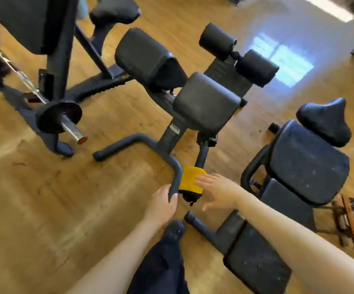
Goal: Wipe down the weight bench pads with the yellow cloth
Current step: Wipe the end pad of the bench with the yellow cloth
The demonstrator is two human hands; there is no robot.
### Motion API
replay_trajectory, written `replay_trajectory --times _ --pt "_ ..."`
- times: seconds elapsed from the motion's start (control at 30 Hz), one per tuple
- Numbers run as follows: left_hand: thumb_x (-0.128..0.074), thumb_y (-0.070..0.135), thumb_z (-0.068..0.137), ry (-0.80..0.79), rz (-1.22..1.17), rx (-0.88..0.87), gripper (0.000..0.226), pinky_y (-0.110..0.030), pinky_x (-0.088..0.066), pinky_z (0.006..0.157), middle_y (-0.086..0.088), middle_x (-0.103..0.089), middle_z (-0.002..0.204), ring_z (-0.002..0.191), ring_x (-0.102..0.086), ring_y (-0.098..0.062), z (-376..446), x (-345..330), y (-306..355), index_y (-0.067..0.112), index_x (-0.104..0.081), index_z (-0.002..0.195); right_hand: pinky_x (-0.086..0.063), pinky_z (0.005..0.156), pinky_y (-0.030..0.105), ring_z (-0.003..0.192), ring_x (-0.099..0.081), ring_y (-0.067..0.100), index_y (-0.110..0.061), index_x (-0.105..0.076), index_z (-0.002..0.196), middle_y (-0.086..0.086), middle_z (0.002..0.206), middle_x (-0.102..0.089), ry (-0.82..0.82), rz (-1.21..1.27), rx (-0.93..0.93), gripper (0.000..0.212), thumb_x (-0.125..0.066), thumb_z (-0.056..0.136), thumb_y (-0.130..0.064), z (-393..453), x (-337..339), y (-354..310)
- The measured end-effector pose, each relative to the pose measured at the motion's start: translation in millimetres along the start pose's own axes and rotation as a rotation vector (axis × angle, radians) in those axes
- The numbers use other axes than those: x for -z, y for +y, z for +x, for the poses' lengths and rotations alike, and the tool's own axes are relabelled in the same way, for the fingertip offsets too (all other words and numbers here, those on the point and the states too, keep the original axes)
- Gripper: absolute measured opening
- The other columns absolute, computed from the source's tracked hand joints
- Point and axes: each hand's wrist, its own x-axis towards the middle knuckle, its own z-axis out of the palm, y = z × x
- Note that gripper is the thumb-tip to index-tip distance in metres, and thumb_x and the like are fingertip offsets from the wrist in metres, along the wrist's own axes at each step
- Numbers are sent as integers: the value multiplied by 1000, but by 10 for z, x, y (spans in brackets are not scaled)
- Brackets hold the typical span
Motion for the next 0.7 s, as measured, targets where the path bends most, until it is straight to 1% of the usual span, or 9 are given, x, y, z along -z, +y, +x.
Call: replay_trajectory --times 0.13,0.2,0.3,0.33,0.47,0.53,0.57,0.63,0.7 --pt "-35 34 100 -33 -24 132 51 -30 -24 110 -4 -29 152 139 -28 -20 335 -111 -151 15 -26 146 3 116 42 144 1 16 -29 -14 146 -5 156 -4 -76 -263 241 86 -55 78 -62 642 77 294" --pt "-34 35 100 -45 -65 173 52 -28 -26 108 -2 -28 152 139 -28 -18 407 -170 -233 16 -25 147 4 118 45 144 -1 18 -27 -15 146 -4 156 -8 -143 -346 352 89 -59 75 -60 900 -11 378" --pt "-34 35 100 -32 -66 194 51 -28 -26 109 0 -30 152 138 -29 -16 471 -244 -289 16 -27 146 4 116 43 144 -8 20 -26 -13 146 -2 155 -15 -239 -449 431 93 -64 74 -54 1088 -85 477" --pt "-35 34 100 -31 -67 203 50 -29 -26 109 1 -30 152 138 -29 -16 493 -272 -292 16 -28 146 2 116 42 143 -11 20 -26 -15 145 -2 154 -19 -223 -458 442 90 -64 75 -50 1122 -99 506" --pt "-34 34 100 -55 -82 224 48 -33 -27 112 1 -31 151 139 -27 -16 516 -379 -251 17 -29 145 0 116 32 140 -23 16 -24 -30 142 -1 149 -33 -134 -371 461 60 -56 88 -25 1155 -155 559" --pt "-34 34 100 -48 -77 234 49 -34 -26 113 1 -30 151 139 -26 -16 493 -403 -230 17 -29 145 -2 113 33 135 -36 21 -18 -42 136 4 141 -45 -47 -287 521 54 -59 85 -11 1131 -203 597" --pt "-34 34 100 -29 -77 239 48 -32 -26 112 1 -30 151 139 -27 -16 474 -416 -224 17 -29 145 -8 111 37 128 -46 24 -14 -51 129 7 133 -54 7 -251 553 52 -62 80 -5 1119 -226 613" --pt "-35 33 100 18 -85 254 47 -27 -26 108 2 -32 150 137 -29 -15 419 -445 -188 17 -31 144 -28 105 44 111 -60 29 -8 -65 112 12 115 -66 140 -185 591 42 -67 71 -1 1113 -264 644" --pt "-38 29 99 73 -73 251 43 -23 -31 99 0 -39 145 132 -36 -15 339 -487 -120 16 -37 140 -39 103 39 110 -60 29 -5 -66 107 13 111 -67 189 -52 479 29 -64 79 -6 1015 -209 588"
